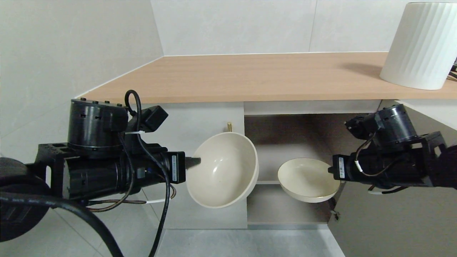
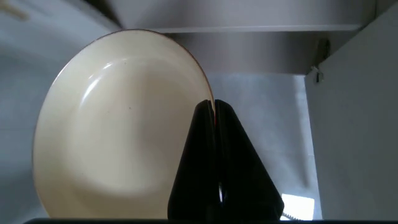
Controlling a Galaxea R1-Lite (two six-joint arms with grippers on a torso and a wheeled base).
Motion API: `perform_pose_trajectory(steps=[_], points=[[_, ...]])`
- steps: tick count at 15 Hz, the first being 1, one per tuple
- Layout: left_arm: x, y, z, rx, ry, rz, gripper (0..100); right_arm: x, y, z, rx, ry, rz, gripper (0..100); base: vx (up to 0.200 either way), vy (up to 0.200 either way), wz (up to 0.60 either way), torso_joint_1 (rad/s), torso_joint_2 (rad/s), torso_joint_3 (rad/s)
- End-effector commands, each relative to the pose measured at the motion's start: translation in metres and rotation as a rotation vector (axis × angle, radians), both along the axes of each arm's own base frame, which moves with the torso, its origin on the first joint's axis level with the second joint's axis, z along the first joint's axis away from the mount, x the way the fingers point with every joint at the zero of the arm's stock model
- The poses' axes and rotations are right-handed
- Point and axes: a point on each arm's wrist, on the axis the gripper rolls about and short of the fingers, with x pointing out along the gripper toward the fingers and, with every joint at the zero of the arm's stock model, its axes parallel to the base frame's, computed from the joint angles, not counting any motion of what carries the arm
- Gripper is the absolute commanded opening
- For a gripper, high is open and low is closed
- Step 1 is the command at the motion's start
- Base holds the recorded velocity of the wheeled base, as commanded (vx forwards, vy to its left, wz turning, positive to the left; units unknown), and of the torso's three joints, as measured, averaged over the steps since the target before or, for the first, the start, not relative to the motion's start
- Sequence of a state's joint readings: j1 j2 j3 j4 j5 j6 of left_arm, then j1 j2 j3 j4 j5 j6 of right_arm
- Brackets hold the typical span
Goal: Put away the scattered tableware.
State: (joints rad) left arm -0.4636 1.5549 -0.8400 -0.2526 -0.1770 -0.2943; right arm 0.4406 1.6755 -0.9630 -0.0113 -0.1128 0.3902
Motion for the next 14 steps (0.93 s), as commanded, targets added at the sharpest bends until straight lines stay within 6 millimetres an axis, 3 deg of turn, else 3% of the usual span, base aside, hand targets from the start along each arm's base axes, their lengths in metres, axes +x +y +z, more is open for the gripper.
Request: perform_pose_trajectory(steps=[1,5,7,12,14], points=[[0.001,-0.002,-0.004,0.006,0.012,-0.004,0,0.024,0.012,-0.039,-0.035,0.065,-0.013,0,0.000,0.000,0.00,0.000,0.00,0.000],[0.001,-0.003,-0.004,0.007,0.015,-0.008,0,0.050,0.019,-0.083,-0.066,0.104,-0.045,0,0.000,0.000,0.00,0.000,0.00,0.000],[0.001,-0.005,-0.007,0.011,0.021,-0.014,0,0.075,0.017,-0.117,-0.048,0.064,-0.135,0,0.000,0.000,0.00,0.000,0.00,0.000],[0.002,-0.012,-0.014,0.024,0.044,-0.032,0,0.112,0.012,-0.160,-0.042,-0.045,-0.231,0,0.000,0.000,0.00,0.000,0.00,0.000],[0.002,-0.013,-0.015,0.027,0.049,-0.038,0,0.127,0.007,-0.167,-0.063,-0.069,-0.294,0,0.000,0.000,0.00,0.000,0.00,0.000]])
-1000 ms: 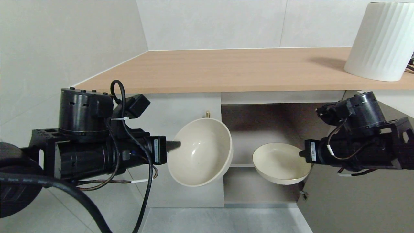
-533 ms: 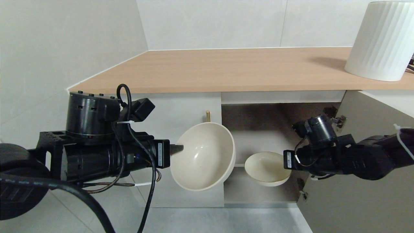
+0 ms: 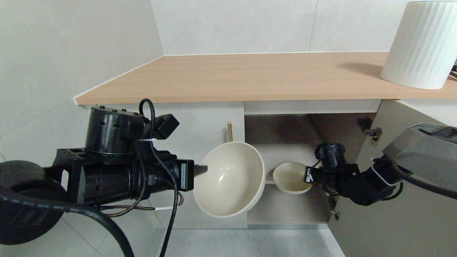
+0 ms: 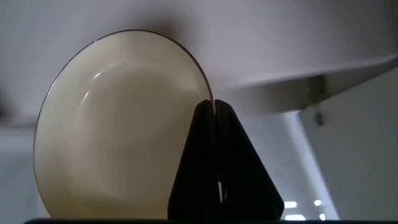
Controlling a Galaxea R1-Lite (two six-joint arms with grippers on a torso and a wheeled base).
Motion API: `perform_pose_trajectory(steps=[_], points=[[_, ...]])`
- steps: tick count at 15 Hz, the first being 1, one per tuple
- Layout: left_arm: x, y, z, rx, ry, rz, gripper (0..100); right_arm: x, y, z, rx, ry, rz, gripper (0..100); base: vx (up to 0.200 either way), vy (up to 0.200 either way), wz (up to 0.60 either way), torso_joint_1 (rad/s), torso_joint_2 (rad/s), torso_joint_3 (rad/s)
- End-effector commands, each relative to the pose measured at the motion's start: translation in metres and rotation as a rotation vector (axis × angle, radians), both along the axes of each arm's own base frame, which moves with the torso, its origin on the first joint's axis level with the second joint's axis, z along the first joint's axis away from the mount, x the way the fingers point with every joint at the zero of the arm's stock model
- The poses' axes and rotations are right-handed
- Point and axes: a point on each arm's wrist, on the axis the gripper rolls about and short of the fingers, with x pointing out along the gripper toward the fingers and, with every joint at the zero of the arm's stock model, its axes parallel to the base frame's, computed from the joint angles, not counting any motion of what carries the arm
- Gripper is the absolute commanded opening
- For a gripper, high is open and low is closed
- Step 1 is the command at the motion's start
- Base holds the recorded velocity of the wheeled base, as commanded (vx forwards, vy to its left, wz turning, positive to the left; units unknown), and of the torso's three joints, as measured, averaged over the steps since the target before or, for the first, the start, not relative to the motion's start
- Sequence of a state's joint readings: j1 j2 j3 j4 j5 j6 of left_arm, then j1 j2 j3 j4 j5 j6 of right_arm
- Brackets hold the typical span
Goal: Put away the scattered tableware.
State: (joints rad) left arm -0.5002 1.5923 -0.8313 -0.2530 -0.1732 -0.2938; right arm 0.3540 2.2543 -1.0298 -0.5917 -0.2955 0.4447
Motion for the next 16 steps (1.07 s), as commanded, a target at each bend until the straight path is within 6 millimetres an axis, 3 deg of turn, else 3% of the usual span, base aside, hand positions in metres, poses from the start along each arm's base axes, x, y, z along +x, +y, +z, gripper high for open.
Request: perform_pose_trajectory(steps=[1,16], points=[[0.001,-0.002,-0.003,0.004,0.010,-0.006,0,0.017,-0.004,-0.027,-0.008,0.025,-0.057,0,0.000,0.000,0.00,0.000,0.00,0.000],[0.002,-0.004,-0.006,0.010,0.019,-0.009,0,0.073,0.006,-0.043,-0.007,-0.108,-0.200,0,0.000,0.000,0.00,0.000,0.00,0.000]])
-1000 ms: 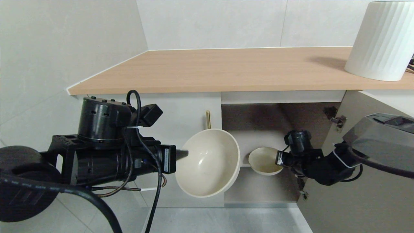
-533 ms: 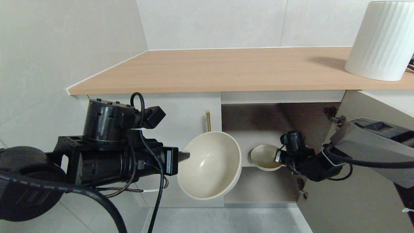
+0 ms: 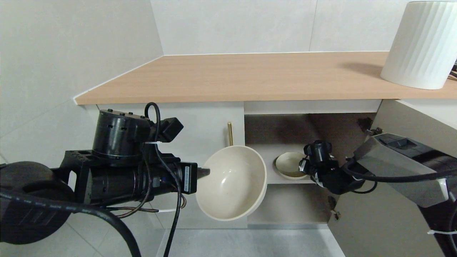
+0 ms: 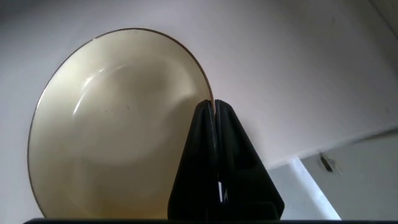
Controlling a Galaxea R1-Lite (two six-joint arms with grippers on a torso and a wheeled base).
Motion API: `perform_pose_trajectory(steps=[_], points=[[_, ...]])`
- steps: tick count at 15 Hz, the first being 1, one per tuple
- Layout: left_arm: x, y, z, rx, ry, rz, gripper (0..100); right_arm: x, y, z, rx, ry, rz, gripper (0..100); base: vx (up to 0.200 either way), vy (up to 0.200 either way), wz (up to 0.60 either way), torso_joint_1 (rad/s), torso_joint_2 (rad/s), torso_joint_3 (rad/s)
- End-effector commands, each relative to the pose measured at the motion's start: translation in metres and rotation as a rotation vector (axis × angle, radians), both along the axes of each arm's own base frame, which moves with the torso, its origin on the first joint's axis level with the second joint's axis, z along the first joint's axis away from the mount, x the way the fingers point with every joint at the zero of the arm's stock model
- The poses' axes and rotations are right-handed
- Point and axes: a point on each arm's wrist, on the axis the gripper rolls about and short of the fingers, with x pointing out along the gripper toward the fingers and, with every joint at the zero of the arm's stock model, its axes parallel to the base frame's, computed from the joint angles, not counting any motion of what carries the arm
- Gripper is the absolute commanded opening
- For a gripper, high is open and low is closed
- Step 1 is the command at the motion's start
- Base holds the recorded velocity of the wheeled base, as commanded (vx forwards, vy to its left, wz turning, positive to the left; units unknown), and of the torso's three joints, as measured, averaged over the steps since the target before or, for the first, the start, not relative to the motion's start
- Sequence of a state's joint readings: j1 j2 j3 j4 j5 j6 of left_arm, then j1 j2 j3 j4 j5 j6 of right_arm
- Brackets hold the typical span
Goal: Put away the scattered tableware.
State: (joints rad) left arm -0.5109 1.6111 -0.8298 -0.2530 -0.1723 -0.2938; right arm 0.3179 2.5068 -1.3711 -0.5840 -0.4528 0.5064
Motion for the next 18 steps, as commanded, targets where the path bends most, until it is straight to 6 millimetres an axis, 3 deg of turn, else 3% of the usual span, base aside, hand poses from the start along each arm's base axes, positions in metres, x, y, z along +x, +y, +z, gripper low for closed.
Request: perform_pose_trajectory(steps=[1,16,17,18], points=[[0.000,0.000,0.000,0.001,0.000,0.000,0,0.005,0.002,-0.007,-0.002,-0.003,-0.002,0,0.000,0.000,0.00,0.000,0.00,0.000],[0.002,-0.001,-0.004,0.007,0.011,0.000,0,0.018,-0.003,-0.005,-0.006,-0.037,-0.041,0,0.000,0.000,0.00,0.000,0.00,0.000],[0.002,-0.001,-0.004,0.007,0.011,0.000,0,0.019,-0.003,-0.003,-0.005,-0.042,-0.042,100,0.000,0.000,0.00,0.000,0.00,0.000],[0.003,-0.001,-0.004,0.008,0.012,0.000,0,0.019,-0.003,-0.001,-0.003,-0.047,-0.045,100,0.000,0.000,0.00,0.000,0.00,0.000]])
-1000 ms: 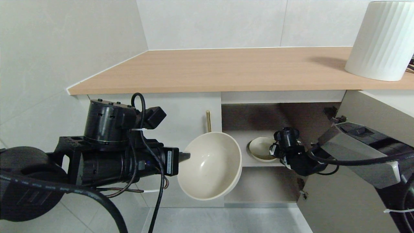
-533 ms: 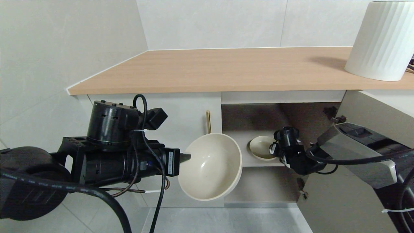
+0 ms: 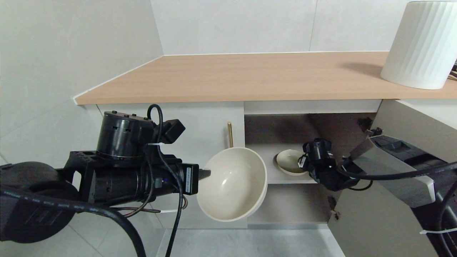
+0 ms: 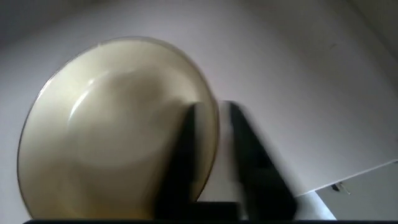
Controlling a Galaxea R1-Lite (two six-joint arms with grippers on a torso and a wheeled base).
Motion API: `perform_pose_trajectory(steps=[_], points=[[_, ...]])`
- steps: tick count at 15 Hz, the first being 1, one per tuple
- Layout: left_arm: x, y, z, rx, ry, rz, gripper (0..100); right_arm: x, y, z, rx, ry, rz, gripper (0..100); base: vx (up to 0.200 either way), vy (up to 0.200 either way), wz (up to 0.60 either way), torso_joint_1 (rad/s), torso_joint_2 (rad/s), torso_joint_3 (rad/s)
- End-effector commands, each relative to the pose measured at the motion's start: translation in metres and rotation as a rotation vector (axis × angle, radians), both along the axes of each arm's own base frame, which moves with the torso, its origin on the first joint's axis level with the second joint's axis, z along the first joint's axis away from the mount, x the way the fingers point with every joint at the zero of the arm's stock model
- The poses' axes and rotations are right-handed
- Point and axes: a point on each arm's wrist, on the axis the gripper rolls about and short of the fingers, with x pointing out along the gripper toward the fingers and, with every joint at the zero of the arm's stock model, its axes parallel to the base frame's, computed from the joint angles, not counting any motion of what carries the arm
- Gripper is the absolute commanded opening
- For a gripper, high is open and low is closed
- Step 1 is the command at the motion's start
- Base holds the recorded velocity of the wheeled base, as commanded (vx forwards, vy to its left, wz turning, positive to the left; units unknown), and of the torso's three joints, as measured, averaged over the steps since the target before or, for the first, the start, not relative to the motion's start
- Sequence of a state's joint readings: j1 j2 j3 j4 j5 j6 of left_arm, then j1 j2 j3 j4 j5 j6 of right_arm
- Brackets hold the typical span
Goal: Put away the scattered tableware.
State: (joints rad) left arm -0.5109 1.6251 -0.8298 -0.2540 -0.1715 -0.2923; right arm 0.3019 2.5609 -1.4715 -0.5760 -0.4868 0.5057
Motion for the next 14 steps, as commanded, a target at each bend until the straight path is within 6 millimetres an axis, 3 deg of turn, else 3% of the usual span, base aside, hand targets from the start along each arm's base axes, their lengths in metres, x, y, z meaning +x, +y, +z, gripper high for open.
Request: perform_pose_trajectory(steps=[1,4,7,8,12,14], points=[[0.000,0.000,-0.001,0.000,0.002,0.000,0,0.000,0.000,0.003,0.001,-0.007,-0.002,100,0.000,0.000,0.00,0.000,0.00,0.000],[0.004,-0.002,-0.005,0.010,0.012,0.000,0,-0.016,-0.003,0.027,0.003,-0.009,0.002,100,0.000,0.000,0.00,0.000,0.00,0.000],[0.009,-0.015,-0.018,0.082,0.021,0.050,0,-0.070,0.006,0.080,0.056,-0.002,0.151,100,0.000,0.000,0.00,0.000,0.00,0.000],[0.010,-0.019,-0.023,0.103,0.024,0.060,0,-0.081,0.009,0.089,0.064,-0.002,0.185,100,0.000,0.000,0.00,0.000,0.00,0.000],[0.002,-0.045,-0.040,0.223,0.013,0.076,0,-0.168,0.016,0.166,0.086,0.094,0.498,100,0.000,0.000,0.00,0.000,0.00,0.000],[0.001,-0.049,-0.049,0.275,0.012,0.043,0,-0.195,0.018,0.187,0.117,0.127,0.601,100,0.000,0.000,0.00,0.000,0.00,0.000]])
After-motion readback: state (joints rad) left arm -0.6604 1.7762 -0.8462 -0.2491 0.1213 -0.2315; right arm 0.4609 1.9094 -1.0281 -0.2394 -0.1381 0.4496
